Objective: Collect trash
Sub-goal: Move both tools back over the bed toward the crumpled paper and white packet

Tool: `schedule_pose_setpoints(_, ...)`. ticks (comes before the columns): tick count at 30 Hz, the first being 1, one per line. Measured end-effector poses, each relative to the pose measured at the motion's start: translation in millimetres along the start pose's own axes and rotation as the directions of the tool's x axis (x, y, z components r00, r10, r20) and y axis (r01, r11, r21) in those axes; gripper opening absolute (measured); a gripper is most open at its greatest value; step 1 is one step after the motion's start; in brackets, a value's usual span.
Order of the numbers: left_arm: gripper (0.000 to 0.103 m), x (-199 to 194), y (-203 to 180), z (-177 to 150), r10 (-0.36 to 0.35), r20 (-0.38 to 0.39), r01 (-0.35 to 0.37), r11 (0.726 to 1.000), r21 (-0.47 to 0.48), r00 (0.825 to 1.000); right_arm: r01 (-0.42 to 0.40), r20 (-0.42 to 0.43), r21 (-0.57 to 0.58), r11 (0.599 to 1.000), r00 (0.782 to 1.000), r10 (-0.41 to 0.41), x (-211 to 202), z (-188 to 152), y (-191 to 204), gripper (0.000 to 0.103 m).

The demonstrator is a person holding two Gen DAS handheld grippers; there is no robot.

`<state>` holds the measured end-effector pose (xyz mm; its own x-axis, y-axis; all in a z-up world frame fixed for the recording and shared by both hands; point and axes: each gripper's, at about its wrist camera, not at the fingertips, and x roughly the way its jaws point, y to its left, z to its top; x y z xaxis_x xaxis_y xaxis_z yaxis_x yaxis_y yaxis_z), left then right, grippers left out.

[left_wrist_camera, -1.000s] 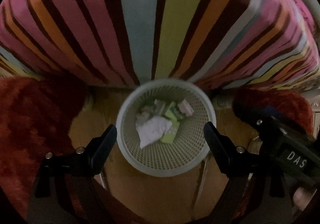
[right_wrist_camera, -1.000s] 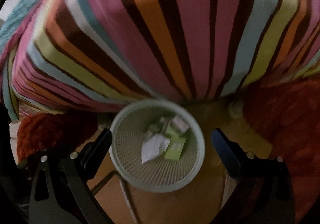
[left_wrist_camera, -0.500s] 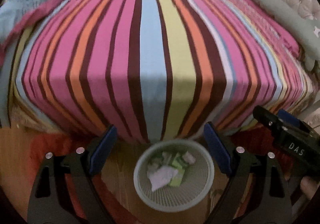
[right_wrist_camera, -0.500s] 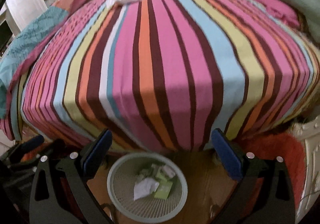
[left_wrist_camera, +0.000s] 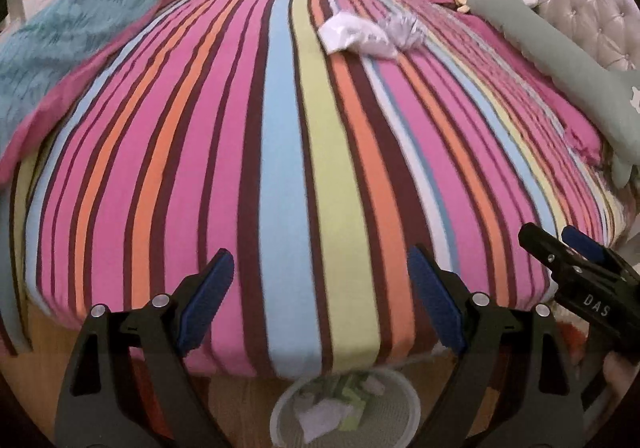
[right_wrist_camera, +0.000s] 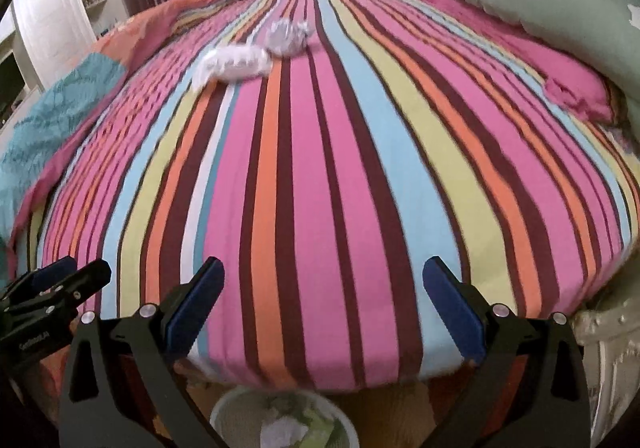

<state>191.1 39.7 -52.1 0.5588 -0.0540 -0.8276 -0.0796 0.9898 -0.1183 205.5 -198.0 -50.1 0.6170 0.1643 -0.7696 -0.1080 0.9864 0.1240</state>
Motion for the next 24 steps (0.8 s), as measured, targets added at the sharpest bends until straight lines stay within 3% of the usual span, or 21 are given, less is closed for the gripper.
schedule_pose_setpoints(16, 0.086, 43.5, -24.5, 102.4, 0.006, 0.045, -0.011, 0.994, 0.105, 0.999, -0.081, 0.070, -0.014, 0.997, 0.994, 0.082, 30.8, 94.1, -0.7, 0.095)
schedule_pose_setpoints(24, 0.086, 65.9, -28.0, 139.7, -0.004, 0.053, -0.001, 0.994, 0.109, 0.999, -0.105, 0.076, -0.033, 0.994, 0.991, 0.108, 52.2, 136.1, 4.7, 0.095)
